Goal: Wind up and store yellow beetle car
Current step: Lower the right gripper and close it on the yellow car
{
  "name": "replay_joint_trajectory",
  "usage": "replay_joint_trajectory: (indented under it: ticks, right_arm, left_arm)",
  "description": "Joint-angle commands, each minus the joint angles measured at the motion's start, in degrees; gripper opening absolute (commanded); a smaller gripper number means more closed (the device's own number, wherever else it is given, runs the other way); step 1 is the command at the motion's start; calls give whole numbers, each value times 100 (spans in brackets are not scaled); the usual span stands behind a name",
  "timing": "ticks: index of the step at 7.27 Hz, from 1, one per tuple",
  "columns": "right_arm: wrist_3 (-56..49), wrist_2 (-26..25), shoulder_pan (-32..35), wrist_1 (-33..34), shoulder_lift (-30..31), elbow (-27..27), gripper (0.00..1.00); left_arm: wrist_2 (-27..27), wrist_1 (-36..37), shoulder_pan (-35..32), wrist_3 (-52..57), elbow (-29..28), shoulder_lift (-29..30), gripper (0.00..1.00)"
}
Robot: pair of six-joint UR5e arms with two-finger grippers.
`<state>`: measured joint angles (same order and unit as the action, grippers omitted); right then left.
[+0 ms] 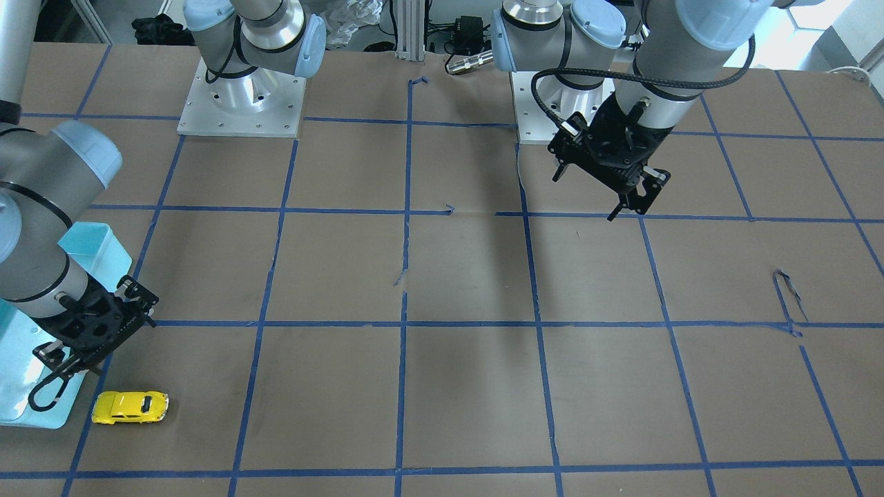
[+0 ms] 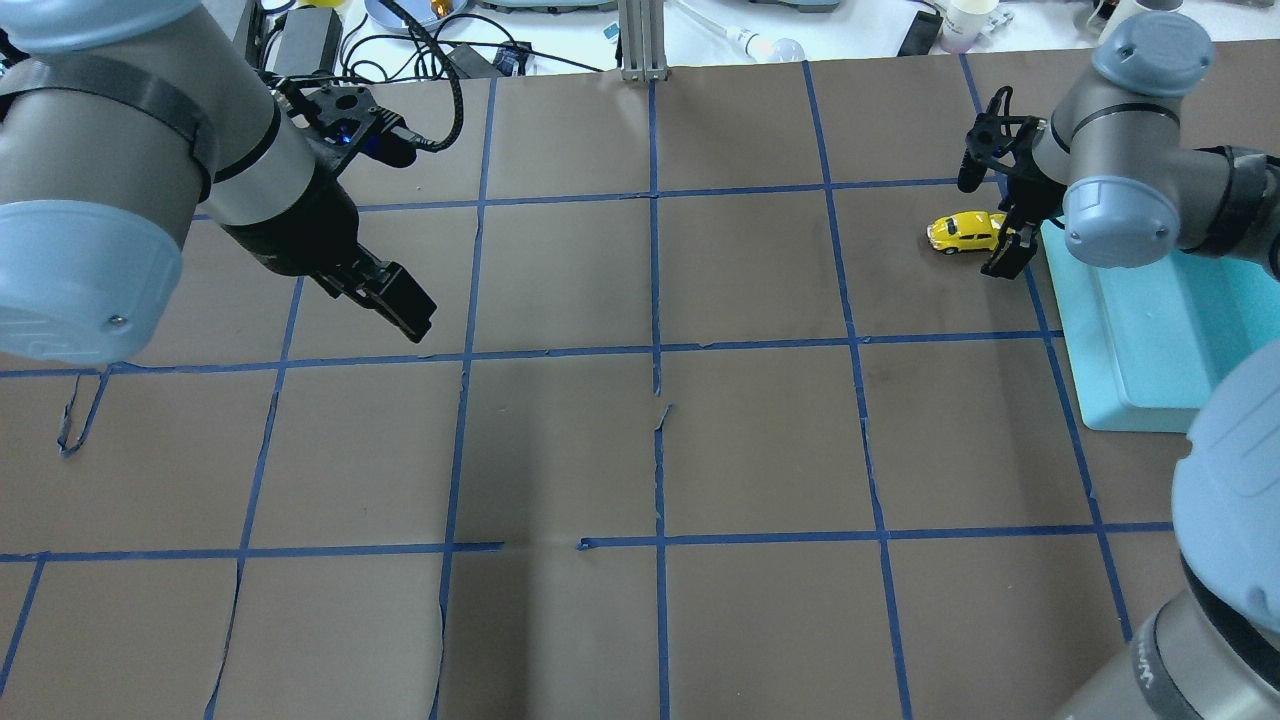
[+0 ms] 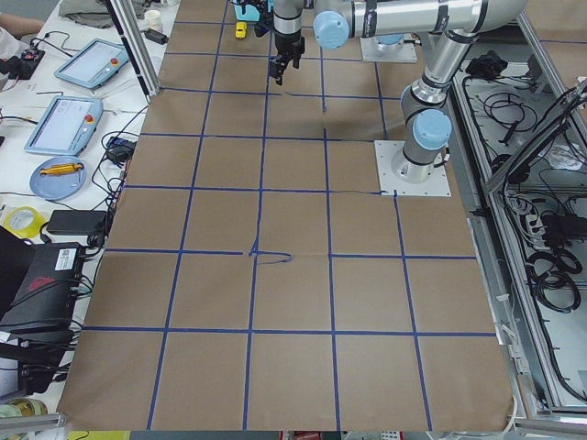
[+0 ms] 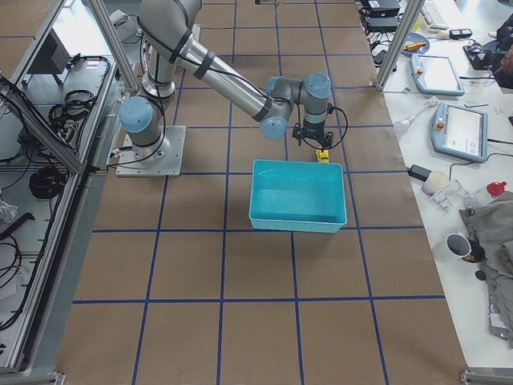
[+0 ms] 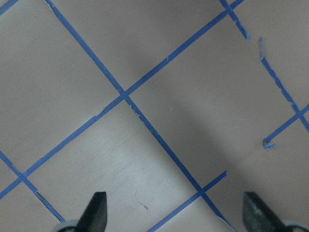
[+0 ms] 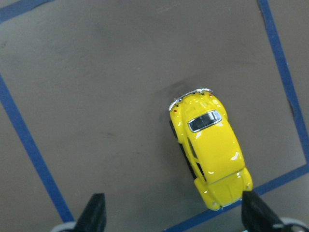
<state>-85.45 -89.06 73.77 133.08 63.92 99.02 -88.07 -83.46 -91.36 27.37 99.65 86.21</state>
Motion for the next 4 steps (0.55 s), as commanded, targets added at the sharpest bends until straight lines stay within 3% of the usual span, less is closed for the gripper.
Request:
replay_joint_trajectory:
  ticks: [1, 2, 4]
  right_arm:
    - [-673, 73, -3, 289, -283, -355, 100]
    - [-762, 108, -3, 245, -475, -618, 100]
    - [-763, 433, -12, 201, -670, -647, 100]
  left_arm:
    - [-140, -466, -154, -863, -601, 149, 100]
    - [-140, -661, -163, -1283, -927, 307, 100]
    - [-175, -594, -172, -1515, -1062, 510, 100]
